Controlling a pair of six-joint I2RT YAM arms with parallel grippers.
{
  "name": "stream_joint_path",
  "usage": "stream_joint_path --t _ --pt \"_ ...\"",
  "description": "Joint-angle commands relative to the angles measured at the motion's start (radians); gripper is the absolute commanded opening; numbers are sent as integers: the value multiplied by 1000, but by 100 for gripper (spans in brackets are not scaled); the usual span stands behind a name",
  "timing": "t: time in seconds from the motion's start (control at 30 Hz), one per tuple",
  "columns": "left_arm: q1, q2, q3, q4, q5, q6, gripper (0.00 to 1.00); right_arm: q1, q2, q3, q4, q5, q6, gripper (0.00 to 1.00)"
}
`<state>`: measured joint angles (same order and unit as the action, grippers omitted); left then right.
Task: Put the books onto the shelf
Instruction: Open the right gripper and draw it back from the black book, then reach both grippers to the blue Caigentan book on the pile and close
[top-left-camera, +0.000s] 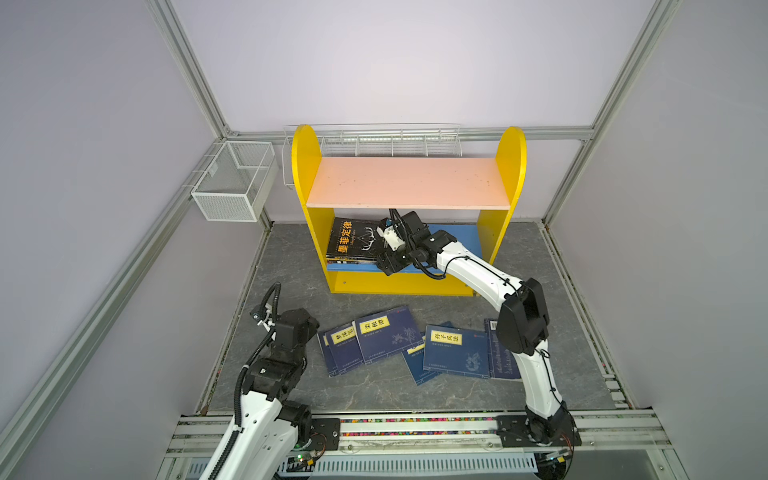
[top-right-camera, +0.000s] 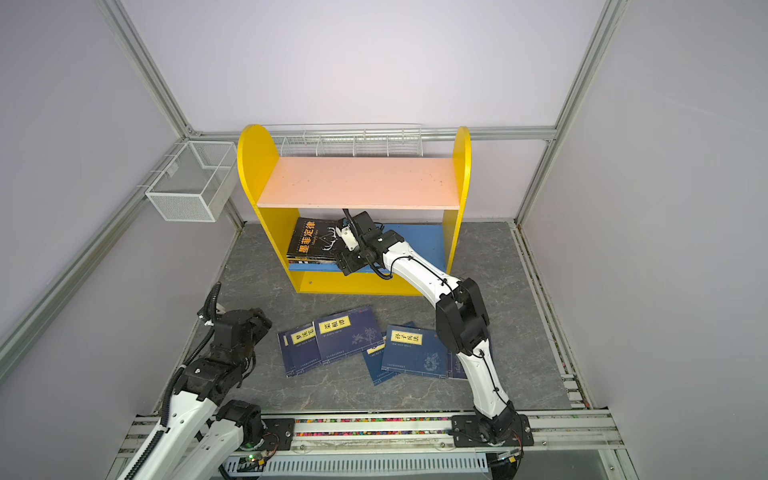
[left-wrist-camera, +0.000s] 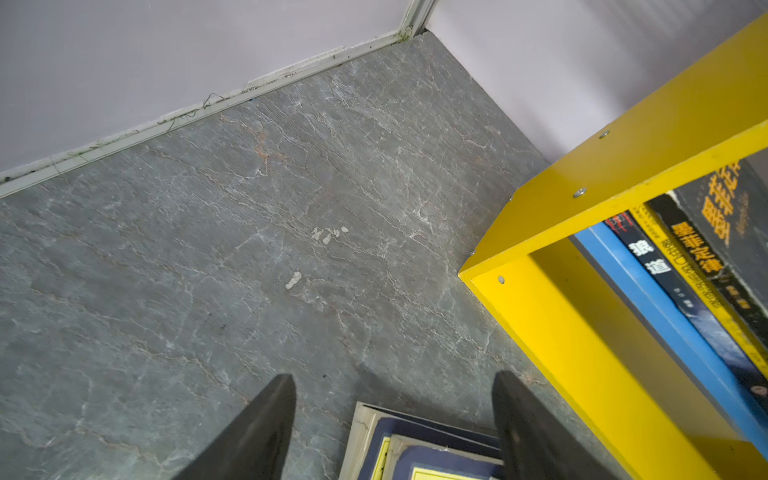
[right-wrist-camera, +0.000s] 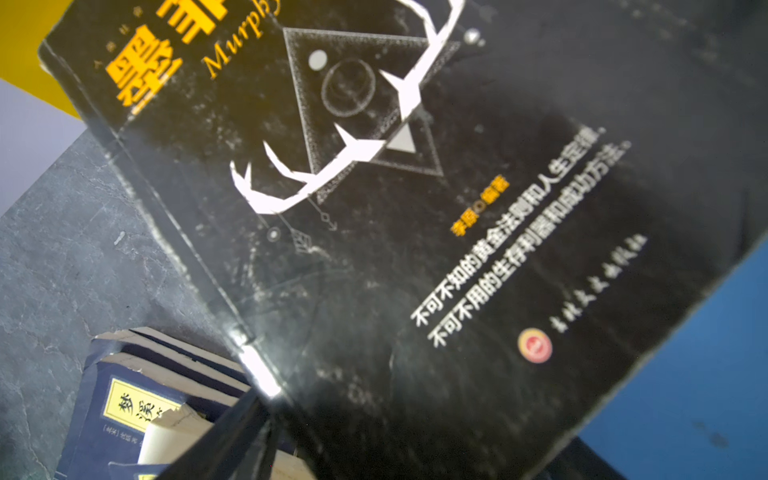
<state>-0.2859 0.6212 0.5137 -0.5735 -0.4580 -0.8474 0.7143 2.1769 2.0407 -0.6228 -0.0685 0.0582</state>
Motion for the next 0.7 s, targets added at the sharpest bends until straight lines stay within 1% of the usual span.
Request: stream_joint_path --t 0.0,0.07,0.2,0.3,0.4,0.43,0.5,0.57,0.67 --pt "6 33 48 6 31 92 74 8 -46 18 127 -27 -55 83" --pt "5 58 64 10 72 156 73 9 -100 -40 161 -24 -63 85" --pt "4 99 88 3 147 232 73 9 -269 -212 231 26 -53 86" --pt "1 113 89 9 209 270 73 10 -403 -373 271 46 -21 86" --pt "-7 127 85 15 269 294 73 9 -516 -548 305 29 35 86" --pt "-12 127 85 19 291 300 73 8 -540 -602 311 7 58 86" --pt "-37 175 85 32 325 309 73 10 -558 -694 320 -39 97 85" --pt "-76 208 90 54 346 327 73 16 -552 -759 311 -62 125 85" --pt "-130 274 118 64 379 363 74 23 -538 -858 344 -87 155 84"
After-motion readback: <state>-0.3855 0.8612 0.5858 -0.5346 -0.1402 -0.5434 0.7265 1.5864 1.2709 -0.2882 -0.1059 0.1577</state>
